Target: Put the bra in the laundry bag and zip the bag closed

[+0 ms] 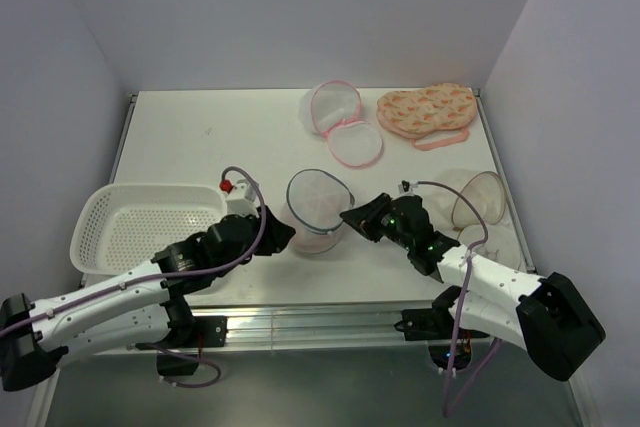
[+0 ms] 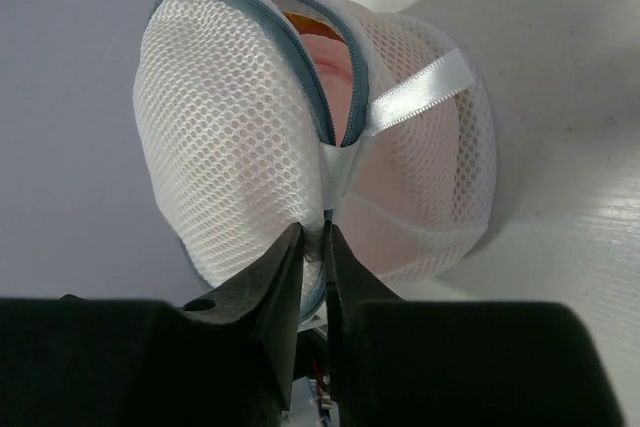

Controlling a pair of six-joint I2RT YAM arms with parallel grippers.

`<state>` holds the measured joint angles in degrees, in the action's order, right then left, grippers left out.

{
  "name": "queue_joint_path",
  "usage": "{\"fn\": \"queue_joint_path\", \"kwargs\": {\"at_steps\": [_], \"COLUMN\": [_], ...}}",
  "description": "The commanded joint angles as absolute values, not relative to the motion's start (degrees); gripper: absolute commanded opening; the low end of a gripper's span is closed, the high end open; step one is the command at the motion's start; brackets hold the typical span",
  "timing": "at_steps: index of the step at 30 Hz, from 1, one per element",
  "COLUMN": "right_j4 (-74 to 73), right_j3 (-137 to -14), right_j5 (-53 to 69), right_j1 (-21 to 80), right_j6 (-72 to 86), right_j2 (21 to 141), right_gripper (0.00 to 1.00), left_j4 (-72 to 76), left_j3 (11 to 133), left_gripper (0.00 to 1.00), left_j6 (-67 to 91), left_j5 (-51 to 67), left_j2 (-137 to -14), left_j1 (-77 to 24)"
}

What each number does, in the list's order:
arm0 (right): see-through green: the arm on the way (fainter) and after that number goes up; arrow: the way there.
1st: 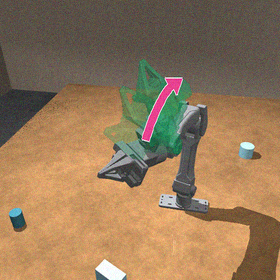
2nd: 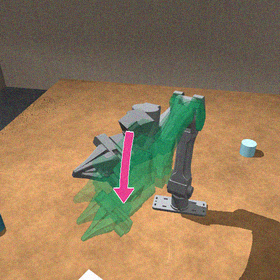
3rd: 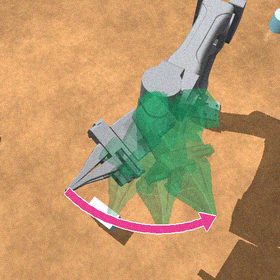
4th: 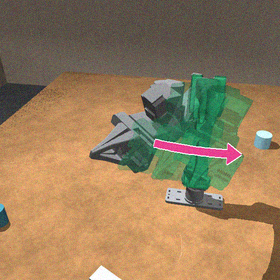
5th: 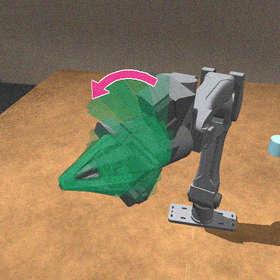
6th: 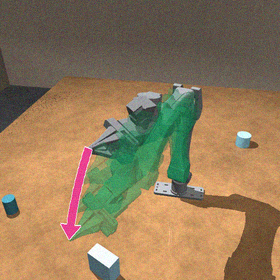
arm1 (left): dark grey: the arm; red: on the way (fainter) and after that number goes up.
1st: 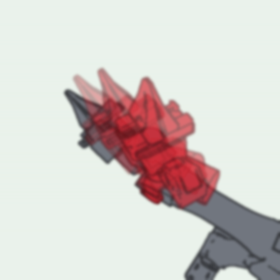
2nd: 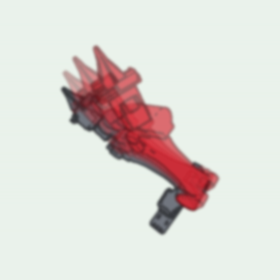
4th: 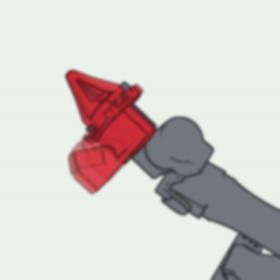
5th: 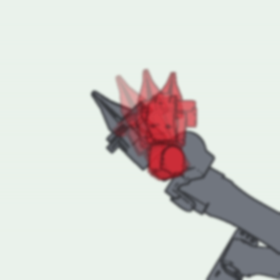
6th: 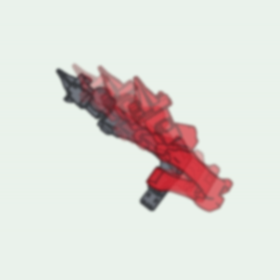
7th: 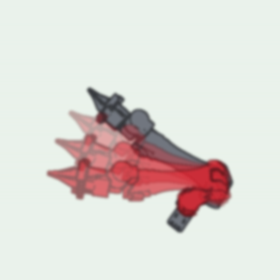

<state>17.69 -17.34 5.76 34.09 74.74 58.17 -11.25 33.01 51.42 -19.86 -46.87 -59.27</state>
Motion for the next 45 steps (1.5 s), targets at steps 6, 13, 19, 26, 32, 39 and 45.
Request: {"fn": "queue_joint_path", "kwargs": {"at_steps": [6, 13, 19, 26, 32, 39, 45], "right_j4": [16.62, 14.07, 11.61, 10.9, 10.37, 10.11, 9.58], "right_j3": [-21.44, -22.68, -24.26, -25.14, -25.84, -26.63, -27.33], "right_j5": [0.09, -2.63, -5.09, -5.98, -6.15, -6.15, -6.15], "right_j1": [38.58, 41.13, 43.32, 44.47, 44.82, 45.35, 45.7], "right_j6": [73.92, 73.56, 72.77, 72.51, 72.25, 71.9, 71.54], "right_j2": [56.78, 55.11, 54.58, 54.67, 55.02, 55.28, 55.19], "right_gripper": [0.1, 0.03, 0.0, 0.0, 0.0, 0.0, 0.0], "left_j4": [-4.41, 3.24, 4.22, 5.01, 3.6, 2.55, 1.85], "left_j3": [35.32, 35.77, 37.61, 39.2, 40.25, 41.04, 41.57], "left_gripper": [0.41, 0.47, 0.5, 0.52, 0.51, 0.46, 0.39], "left_j6": [54.23, 54.49, 53.88, 53.96, 54.58, 55.02, 55.11], "left_j5": [-24.26, -24.17, -25.93, -26.1, -25.05, -24.61, -25.4], "left_j2": [-54.31, -60.46, -63.62, -67.5, -68.82, -70.4, -71.89], "left_j1": [-69.51, -71.46, -71.46, -70.58, -69.0, -67.85, -67.33]}}
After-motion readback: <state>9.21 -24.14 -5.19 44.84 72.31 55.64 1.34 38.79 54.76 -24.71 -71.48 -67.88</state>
